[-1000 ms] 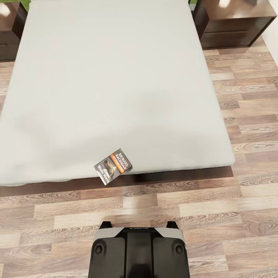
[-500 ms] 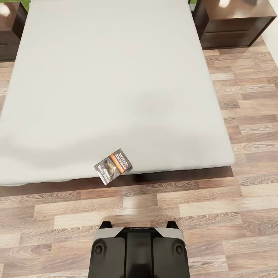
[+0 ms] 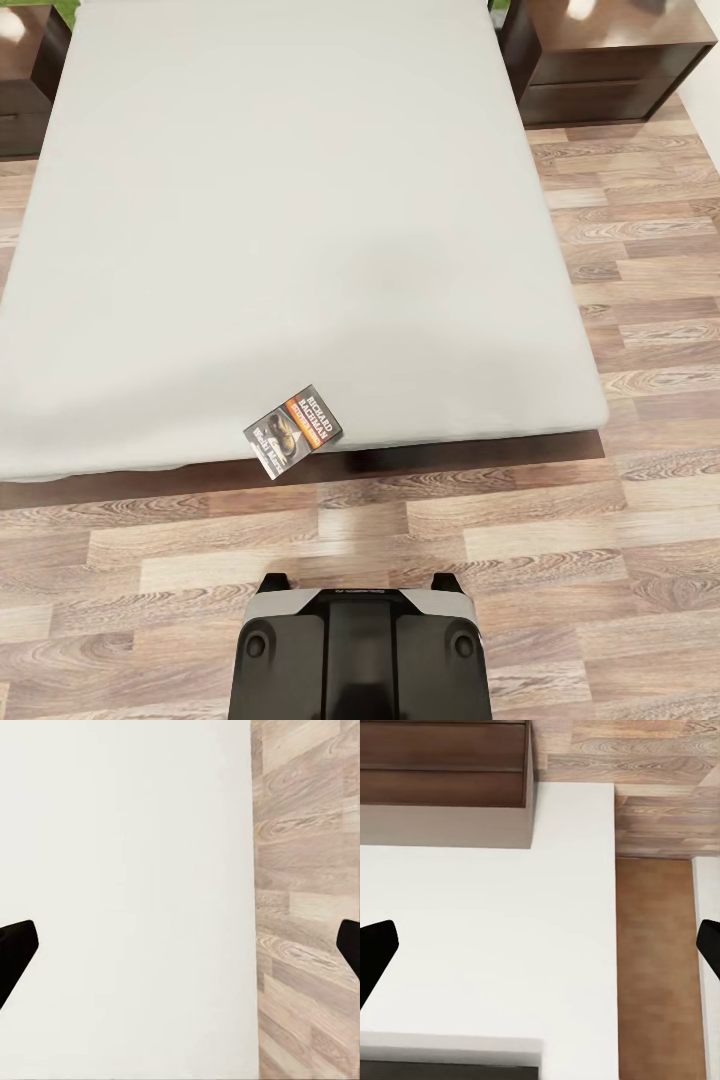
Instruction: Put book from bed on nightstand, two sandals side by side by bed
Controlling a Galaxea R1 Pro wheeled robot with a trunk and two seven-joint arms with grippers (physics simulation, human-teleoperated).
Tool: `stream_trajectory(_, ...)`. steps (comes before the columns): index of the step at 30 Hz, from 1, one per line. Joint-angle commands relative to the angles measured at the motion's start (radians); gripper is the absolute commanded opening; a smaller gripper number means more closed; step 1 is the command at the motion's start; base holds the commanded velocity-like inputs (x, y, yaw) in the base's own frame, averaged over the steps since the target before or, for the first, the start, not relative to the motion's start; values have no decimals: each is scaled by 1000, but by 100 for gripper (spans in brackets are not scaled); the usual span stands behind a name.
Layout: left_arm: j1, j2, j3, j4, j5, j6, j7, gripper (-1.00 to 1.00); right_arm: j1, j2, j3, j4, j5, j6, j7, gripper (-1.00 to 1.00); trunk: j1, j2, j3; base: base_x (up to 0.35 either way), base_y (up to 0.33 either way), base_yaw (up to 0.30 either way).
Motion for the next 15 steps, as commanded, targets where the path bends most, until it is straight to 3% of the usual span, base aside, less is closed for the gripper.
stream_trajectory(1,21,1,-2,14,-11,-3,6,100,1,0,-9,-2,8,-2,3,100,0,-1,0,0,0,0)
stream_trajectory(5,71,3,-2,29,-11,-4,9,100,1,0,-9,-2,8,-2,3,100,0,-1,0,0,0,0)
stream_trajectory(7,127,3,-2,39,-10,-5,11,100,1,0,-9,-3,8,-2,3,100,0,-1,0,0,0,0)
stream_trajectory(8,127,3,-2,39,-10,-5,11,100,1,0,-9,-3,8,-2,3,100,0,-1,0,0,0,0)
stream_trajectory(10,184,3,-2,47,-10,-5,13,100,1,0,-9,-3,8,-2,3,100,0,-1,0,0,0,0)
stream_trajectory(15,264,2,-2,54,-9,-5,14,100,1,-1,-9,-3,8,-2,3,100,0,-1,0,0,0,0)
